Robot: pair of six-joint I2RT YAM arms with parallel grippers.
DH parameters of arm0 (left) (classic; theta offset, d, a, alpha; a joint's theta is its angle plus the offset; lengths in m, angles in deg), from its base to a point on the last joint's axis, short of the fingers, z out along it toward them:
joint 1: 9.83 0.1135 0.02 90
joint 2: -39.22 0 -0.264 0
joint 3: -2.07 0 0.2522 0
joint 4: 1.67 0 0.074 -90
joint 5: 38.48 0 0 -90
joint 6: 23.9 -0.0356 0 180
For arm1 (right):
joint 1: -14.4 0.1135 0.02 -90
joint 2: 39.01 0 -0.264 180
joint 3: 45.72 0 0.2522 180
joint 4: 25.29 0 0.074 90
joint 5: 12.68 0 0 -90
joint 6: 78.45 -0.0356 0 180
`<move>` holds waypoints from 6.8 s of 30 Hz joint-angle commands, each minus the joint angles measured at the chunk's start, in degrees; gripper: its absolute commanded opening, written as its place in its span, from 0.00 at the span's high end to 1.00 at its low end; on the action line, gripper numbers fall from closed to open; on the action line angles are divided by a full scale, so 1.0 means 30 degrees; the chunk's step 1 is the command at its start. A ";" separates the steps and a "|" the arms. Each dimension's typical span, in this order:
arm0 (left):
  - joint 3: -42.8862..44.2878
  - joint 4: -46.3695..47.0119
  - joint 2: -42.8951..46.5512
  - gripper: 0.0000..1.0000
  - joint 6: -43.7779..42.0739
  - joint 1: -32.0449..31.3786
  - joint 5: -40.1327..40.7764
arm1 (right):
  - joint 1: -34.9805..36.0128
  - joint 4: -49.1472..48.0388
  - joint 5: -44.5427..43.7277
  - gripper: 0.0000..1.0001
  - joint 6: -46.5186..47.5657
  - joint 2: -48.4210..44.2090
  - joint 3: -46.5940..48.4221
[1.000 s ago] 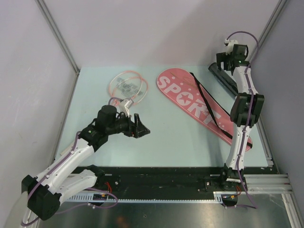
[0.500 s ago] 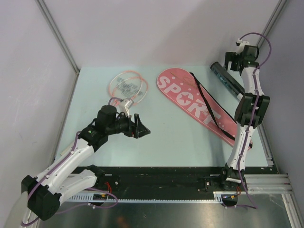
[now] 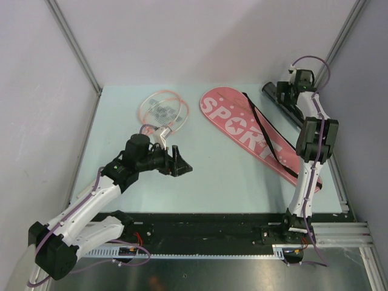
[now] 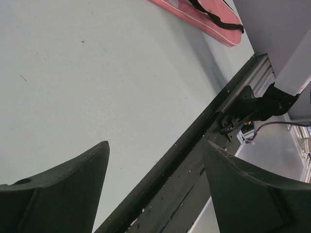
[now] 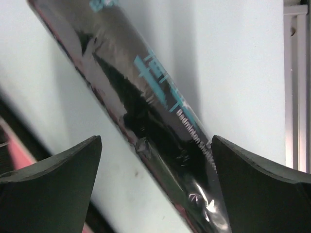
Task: Pack up the badminton gear
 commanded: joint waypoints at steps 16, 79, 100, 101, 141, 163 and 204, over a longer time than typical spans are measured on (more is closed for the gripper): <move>0.0707 0.0492 0.0487 0.00 0.0534 -0.0300 -0.0506 | 0.1754 -0.2610 0.0329 0.02 -0.1536 -0.7090 -0.9249; 0.0590 0.0638 0.0780 0.00 0.0446 -0.0651 -0.0535 | 0.3657 -0.0654 0.3204 0.25 -0.1712 -0.8876 -1.1183; 0.0267 0.0550 0.1864 0.00 0.0621 -0.0857 0.0166 | 0.7374 -0.0559 0.2350 0.82 -0.3727 -0.9604 -1.5372; 0.0325 0.0492 0.1865 0.00 0.0680 -0.0857 0.0748 | 0.7870 -0.0793 0.2671 0.83 -0.4864 -0.9781 -1.5460; 1.1576 0.1164 -1.5039 0.13 0.2467 -0.6101 0.4152 | 0.3363 -0.8003 1.1522 0.52 -0.9680 -1.5555 -2.7003; 0.9761 0.1927 -1.2726 0.07 0.1149 -0.7917 0.8399 | 0.9452 -1.2978 0.7748 1.00 -1.9930 -2.2760 -2.7619; 0.3462 0.4974 -0.5813 1.00 0.2497 -0.7419 1.0071 | 0.6556 -1.4243 0.9564 0.15 -1.2696 -1.5585 -2.2697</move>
